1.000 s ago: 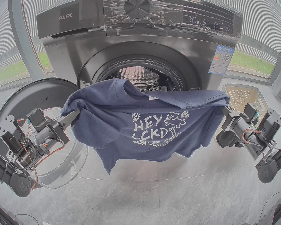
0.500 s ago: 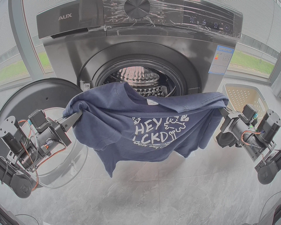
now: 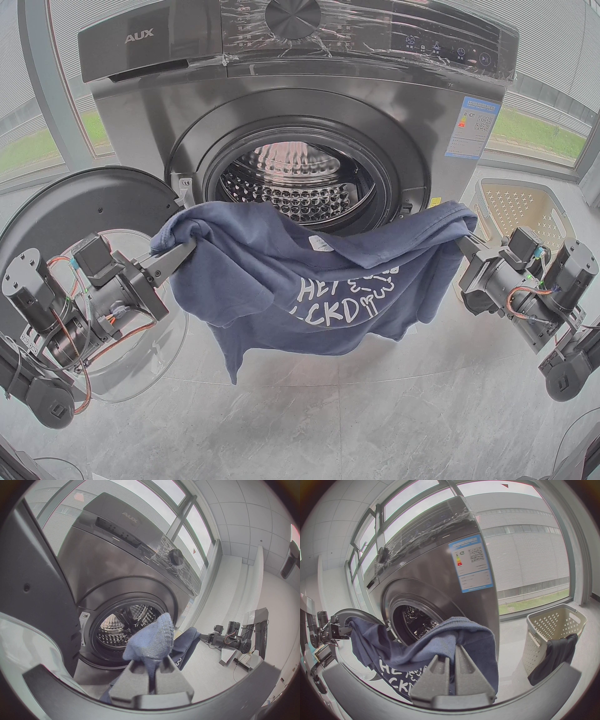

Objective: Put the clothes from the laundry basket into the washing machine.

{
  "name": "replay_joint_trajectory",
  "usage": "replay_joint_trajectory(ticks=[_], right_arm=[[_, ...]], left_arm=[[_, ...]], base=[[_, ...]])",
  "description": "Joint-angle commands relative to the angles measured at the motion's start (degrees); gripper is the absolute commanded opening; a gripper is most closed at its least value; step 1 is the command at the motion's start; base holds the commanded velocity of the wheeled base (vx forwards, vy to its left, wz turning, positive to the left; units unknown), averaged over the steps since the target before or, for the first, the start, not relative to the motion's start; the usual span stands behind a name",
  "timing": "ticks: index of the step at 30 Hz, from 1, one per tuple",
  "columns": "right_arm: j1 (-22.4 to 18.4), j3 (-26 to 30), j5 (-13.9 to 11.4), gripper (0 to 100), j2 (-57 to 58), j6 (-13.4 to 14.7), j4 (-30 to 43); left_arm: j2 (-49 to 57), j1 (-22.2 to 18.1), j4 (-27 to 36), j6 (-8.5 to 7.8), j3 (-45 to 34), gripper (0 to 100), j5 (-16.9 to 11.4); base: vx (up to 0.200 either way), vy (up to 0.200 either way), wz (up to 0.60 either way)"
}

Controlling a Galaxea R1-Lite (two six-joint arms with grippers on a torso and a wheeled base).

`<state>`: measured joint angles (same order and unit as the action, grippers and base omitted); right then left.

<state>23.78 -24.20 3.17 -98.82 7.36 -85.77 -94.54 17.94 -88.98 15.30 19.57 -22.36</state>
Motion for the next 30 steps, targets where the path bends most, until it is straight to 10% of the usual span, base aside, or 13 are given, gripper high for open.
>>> replay_joint_trajectory(ticks=[1,7,8,21,30], right_arm=[[2.14,0.91,0.08,0,-0.59,0.2,-0.1],[4.78,4.25,0.08,0,-2.87,1.43,-0.27],[5.75,5.39,0.08,100,-2.96,1.43,-0.27],[14.71,17.52,0.35,100,-9.9,2.83,0.43],[14.89,1.87,0.35,100,-20.54,2.57,0.26]], left_arm=[[-1.53,2.71,-0.23,-0.01,0.74,0,0.21],[-3.02,7.02,-0.14,-0.01,4.96,0,1.35],[-3.11,7.28,-0.14,0.08,5.57,0,1.35],[-4.16,10.27,0.03,0.08,11.72,0,1.79],[-3.81,11.67,-0.05,0.17,11.64,0,1.88]], base=[[0.0,0.0,0.0],[0.0,0.0,0.0],[0.0,0.0,0.0],[0.0,0.0,0.0],[0.0,0.0,0.0]])
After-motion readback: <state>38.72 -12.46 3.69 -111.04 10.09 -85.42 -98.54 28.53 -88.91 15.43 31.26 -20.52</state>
